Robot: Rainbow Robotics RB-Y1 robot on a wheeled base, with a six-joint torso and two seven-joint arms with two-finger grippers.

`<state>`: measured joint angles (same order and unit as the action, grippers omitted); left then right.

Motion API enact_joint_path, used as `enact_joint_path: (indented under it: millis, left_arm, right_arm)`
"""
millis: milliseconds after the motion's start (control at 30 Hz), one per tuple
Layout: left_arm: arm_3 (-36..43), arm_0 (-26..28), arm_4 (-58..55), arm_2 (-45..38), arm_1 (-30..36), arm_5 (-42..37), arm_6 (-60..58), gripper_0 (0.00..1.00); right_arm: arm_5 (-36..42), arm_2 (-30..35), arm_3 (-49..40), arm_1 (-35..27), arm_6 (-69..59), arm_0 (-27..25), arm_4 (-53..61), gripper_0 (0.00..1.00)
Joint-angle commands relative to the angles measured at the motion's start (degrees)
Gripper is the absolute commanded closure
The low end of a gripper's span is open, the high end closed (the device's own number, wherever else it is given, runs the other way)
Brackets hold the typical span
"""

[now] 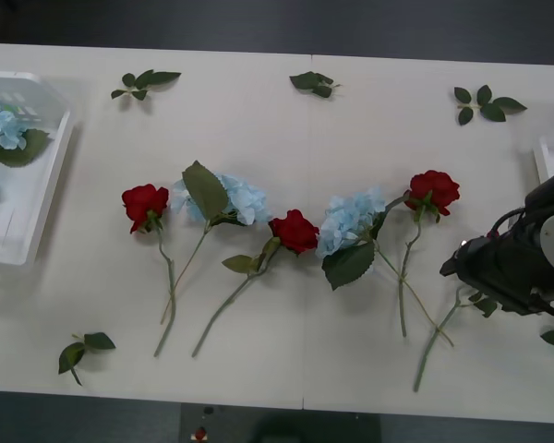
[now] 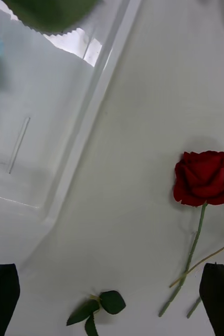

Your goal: Put the red flowers into the right box and the blue flowers into the left box

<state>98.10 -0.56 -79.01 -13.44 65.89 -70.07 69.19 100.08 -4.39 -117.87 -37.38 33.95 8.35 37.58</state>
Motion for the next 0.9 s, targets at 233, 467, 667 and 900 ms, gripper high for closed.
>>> enact_joint_path:
  millis: [233, 467, 667, 900]
  left_arm:
    - [3.5, -11.2, 7.7, 13.5, -0.6, 0.5, -16.0, 0.0]
    - [3.5, -18.4, 16.3, 23.1, -4.9, 0.6, -23.8, 0.0]
    - [3.5, -22.6, 22.1, 30.3, -7.8, 0.6, -28.8, 0.0]
    - [3.5, -25.9, 29.7, 38.2, -9.9, 1.0, -29.9, 0.0]
  right_arm:
    - [-6.8, -3.4, 7.1, -1.7, 2.2, 0.7, -1.2, 0.0]
    - [-10.2, -4.7, 10.6, -1.7, 3.8, 0.7, -1.1, 0.0]
    - [-11.5, -4.9, 12.9, -1.4, 5.2, 0.7, -0.9, 0.0]
    - [-13.0, -5.0, 15.0, -0.5, 7.2, 0.7, -0.8, 0.0]
